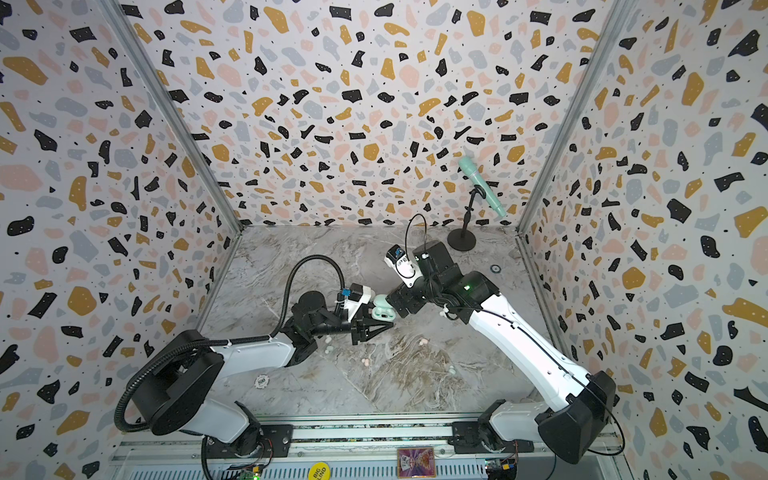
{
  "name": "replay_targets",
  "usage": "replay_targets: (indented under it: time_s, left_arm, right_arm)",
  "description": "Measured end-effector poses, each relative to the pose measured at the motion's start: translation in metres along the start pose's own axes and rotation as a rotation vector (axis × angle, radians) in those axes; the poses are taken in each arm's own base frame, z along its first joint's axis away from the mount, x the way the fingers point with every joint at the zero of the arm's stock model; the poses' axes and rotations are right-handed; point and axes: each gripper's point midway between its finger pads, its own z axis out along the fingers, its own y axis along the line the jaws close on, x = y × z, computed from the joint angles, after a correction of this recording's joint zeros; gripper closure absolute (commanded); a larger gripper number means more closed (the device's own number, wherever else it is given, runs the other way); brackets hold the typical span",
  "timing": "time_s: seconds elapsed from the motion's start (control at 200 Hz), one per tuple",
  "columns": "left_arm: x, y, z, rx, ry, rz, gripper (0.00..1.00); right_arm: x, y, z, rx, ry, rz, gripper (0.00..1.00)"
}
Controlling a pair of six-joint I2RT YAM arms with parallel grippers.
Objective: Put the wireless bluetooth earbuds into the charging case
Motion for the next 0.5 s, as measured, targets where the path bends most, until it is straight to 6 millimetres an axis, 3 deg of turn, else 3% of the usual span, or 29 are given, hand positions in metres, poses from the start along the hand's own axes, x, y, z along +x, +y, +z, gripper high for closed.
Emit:
replay_targets:
  time_s: [0.27, 0.501]
  left_arm:
    - [-0.005, 0.009, -0.007, -0.028, -0.011, -0.013, 0.61]
    - [-0.011, 0.022, -0.019, -0.084, -0.010, -0.004, 0.60]
  right_arm:
    - [-0.002, -0.004, -0.014, -0.041, -0.020, 0.090, 0.01]
    - [0.004, -0.032, -0.051, -0.011, -0.092, 0.300, 0.01]
